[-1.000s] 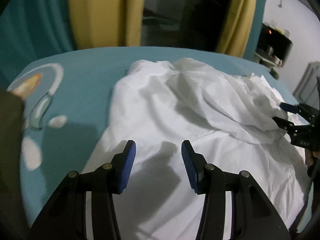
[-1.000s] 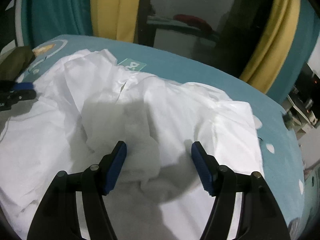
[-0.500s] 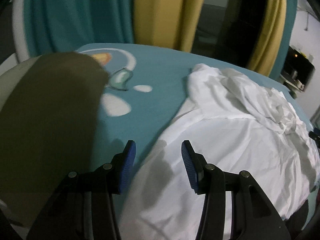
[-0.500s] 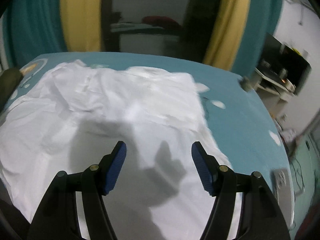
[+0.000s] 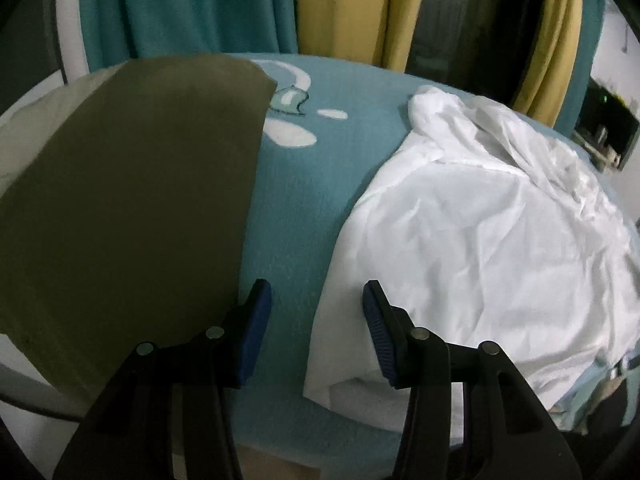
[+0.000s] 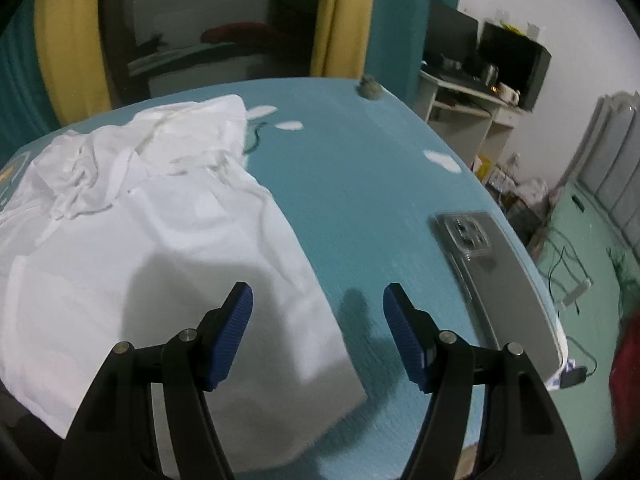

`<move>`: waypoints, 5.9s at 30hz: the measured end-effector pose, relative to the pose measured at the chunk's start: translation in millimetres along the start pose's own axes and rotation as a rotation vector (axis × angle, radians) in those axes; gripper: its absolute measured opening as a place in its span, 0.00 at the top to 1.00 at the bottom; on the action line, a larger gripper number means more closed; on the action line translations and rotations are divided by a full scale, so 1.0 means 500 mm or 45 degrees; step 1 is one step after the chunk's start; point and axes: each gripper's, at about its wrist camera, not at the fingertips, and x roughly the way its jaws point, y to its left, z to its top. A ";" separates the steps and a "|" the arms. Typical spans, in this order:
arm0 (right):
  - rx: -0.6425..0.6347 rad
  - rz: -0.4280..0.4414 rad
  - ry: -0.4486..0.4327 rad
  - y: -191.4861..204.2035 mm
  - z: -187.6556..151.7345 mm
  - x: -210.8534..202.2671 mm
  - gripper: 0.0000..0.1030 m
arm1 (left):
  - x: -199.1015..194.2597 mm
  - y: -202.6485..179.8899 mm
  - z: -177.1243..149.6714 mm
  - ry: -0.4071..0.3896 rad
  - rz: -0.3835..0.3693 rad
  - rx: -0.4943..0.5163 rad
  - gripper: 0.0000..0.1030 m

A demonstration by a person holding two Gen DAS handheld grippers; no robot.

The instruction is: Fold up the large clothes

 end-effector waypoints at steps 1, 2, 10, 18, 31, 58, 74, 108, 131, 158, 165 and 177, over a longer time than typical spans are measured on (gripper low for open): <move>0.004 0.005 0.002 -0.006 -0.007 -0.002 0.34 | 0.000 -0.007 -0.002 0.012 0.011 0.023 0.51; 0.008 0.008 0.003 -0.011 -0.011 -0.002 0.34 | 0.002 -0.011 -0.001 0.014 0.015 0.038 0.51; 0.061 0.059 0.013 -0.040 -0.048 0.006 0.34 | -0.004 -0.026 -0.023 -0.036 -0.016 0.042 0.41; 0.010 0.105 -0.034 -0.010 -0.077 -0.015 0.37 | -0.002 -0.039 -0.023 -0.028 0.027 0.054 0.40; 0.004 0.330 -0.093 0.067 -0.103 -0.044 0.93 | -0.013 -0.097 -0.023 0.045 -0.120 0.155 0.94; 0.098 0.199 -0.439 0.037 0.125 -0.107 0.93 | -0.079 -0.047 0.220 -0.372 -0.263 0.025 0.94; 0.123 0.240 -0.408 0.043 0.309 0.034 0.93 | 0.067 -0.119 0.447 -0.473 -0.232 0.056 0.94; 0.282 0.197 -0.010 0.049 0.193 0.158 0.23 | 0.249 -0.124 0.288 0.028 -0.233 0.042 0.37; 0.186 0.317 -0.035 0.091 0.124 0.074 0.92 | 0.114 -0.145 0.235 -0.067 -0.260 0.151 1.00; 0.161 0.331 0.054 0.037 -0.059 -0.050 0.91 | -0.012 -0.074 0.060 0.053 -0.304 0.117 0.99; 0.167 0.337 0.087 0.030 -0.065 -0.042 0.86 | -0.031 -0.079 0.076 0.025 -0.285 0.131 0.95; 0.132 0.328 -0.115 0.067 -0.036 -0.108 0.39 | -0.049 -0.215 0.101 -0.057 -0.467 0.296 0.67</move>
